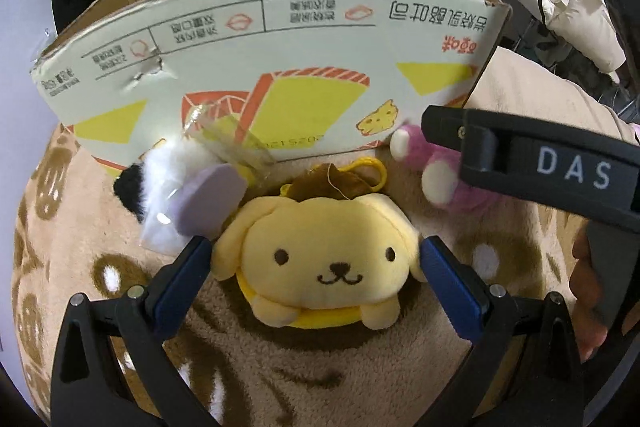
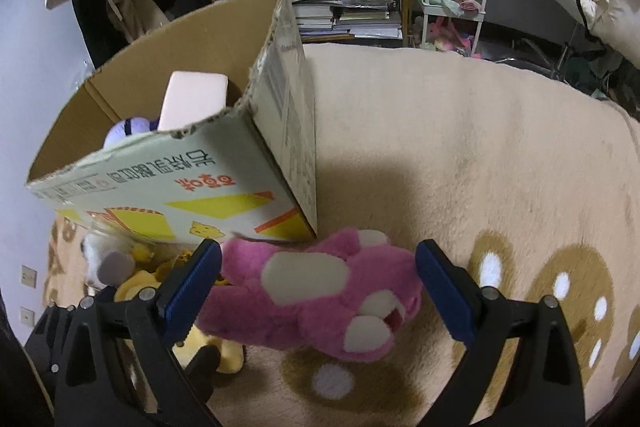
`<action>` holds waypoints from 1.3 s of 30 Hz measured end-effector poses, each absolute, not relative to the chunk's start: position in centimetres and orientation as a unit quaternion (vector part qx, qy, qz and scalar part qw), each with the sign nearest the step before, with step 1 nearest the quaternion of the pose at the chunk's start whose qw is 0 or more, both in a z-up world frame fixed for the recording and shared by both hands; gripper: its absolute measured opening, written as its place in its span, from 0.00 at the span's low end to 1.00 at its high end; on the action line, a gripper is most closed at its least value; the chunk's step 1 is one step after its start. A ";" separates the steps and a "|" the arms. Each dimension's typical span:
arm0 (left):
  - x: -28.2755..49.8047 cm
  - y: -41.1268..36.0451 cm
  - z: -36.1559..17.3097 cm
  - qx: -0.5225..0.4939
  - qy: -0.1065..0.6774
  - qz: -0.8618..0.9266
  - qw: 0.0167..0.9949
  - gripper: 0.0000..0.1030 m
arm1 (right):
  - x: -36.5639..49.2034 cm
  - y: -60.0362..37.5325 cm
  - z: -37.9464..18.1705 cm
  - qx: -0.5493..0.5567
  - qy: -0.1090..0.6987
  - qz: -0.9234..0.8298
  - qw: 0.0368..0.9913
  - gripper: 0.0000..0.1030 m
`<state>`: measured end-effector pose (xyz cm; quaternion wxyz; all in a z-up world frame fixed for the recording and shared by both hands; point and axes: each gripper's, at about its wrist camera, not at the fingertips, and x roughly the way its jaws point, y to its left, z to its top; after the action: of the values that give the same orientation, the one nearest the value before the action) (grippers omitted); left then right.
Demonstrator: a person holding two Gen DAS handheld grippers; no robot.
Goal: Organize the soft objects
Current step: 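Close the left tool on the yellow dog plush while the right tool grasps the pink bear, then lift the yellow dog plush with the left tool while the right tool lifts the pink bear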
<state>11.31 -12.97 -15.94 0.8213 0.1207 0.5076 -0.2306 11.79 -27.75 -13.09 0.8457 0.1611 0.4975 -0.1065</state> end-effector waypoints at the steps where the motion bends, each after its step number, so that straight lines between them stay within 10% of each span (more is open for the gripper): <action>1: 11.5 -12.9 -16.0 0.118 0.510 -0.230 0.820 0.99 | 11.9 -27.7 -13.2 0.157 0.500 -0.109 0.845 0.99; 39: 12.7 -12.1 -15.7 0.096 0.535 -0.215 0.811 0.84 | 11.1 -28.7 -14.0 0.185 0.529 -0.095 0.822 0.85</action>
<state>12.71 -12.13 -15.70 0.8113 0.0958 0.5351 -0.2152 11.14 -28.72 -14.04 0.8224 0.1854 0.5294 -0.0947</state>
